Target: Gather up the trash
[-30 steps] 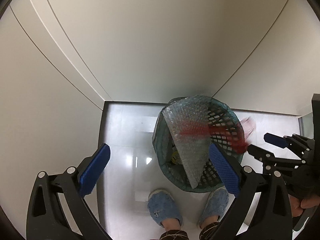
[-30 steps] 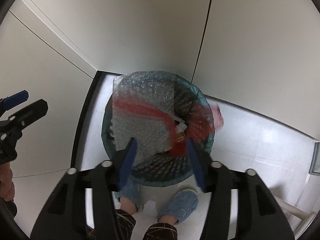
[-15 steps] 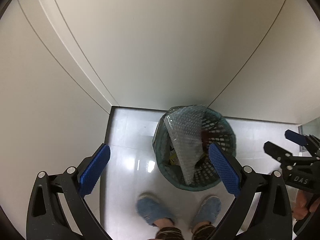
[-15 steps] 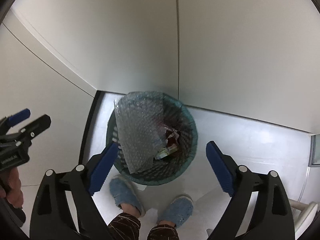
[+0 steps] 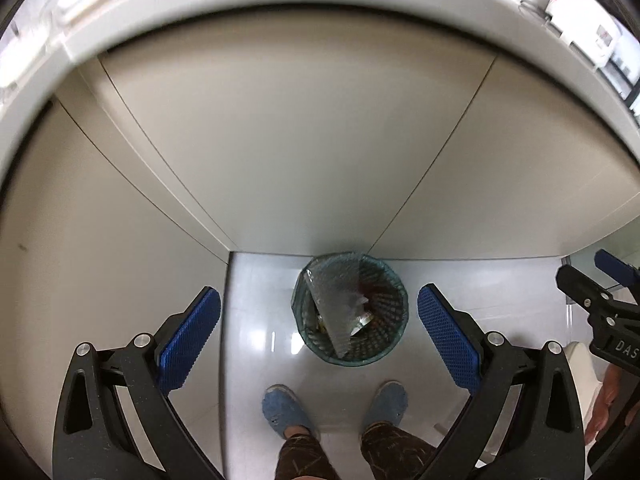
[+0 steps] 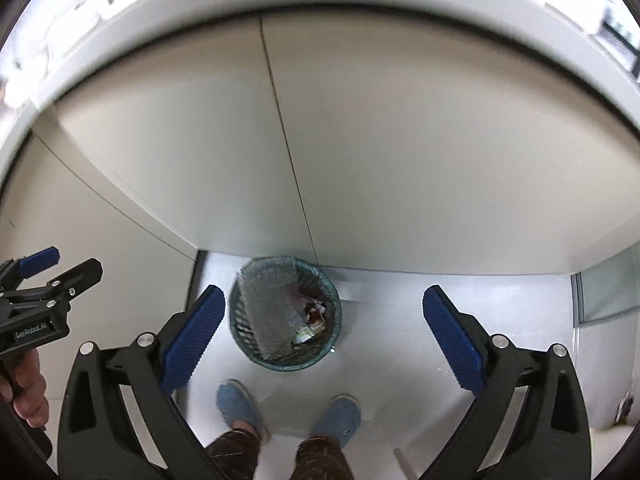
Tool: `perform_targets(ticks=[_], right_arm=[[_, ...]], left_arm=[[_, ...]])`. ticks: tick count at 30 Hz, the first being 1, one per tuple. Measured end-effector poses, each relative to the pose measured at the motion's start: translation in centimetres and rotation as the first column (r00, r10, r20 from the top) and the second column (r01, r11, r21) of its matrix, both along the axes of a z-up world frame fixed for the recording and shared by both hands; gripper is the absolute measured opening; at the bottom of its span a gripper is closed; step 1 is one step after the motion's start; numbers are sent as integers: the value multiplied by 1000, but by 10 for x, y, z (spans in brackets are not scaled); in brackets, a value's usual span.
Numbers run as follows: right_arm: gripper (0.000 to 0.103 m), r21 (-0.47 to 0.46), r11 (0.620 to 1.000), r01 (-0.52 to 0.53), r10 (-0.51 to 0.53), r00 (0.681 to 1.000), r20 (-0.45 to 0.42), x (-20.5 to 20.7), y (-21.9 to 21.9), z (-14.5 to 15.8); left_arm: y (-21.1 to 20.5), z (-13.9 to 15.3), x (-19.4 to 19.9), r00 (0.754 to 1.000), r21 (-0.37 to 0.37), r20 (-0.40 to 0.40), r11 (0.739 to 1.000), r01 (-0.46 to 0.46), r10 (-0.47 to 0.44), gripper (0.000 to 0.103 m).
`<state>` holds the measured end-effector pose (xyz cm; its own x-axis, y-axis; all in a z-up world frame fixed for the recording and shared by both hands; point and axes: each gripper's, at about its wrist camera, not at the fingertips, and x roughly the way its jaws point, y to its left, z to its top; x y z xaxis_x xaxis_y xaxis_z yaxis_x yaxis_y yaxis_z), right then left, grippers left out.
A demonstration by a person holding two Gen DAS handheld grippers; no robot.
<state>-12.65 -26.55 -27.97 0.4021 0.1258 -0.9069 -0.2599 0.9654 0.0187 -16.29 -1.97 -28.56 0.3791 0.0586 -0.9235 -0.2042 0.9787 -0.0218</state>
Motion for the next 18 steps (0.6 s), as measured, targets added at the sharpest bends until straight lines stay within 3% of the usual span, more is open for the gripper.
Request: perform_targets(ticks=[4,10,15,18], right_arm=[[95,19,1000,19,-19,999,30,-15,0,65],[95,75,994,80,-81,997,10,-37,8,146],[95,56,992,115,-119,990,75,-52,13,214],[95,49,991,128,-133,983,126,-54,14,241]], left_arm=[[2,55,-3,1000,26,-7,999,21,-20,97],[14,142,-16,999,-29,32,999,34,-33,97],[23,208,-25,995,-19,93,999,39,-37,97],[22,230,-29,992,-13,111,998,56,-54,97]])
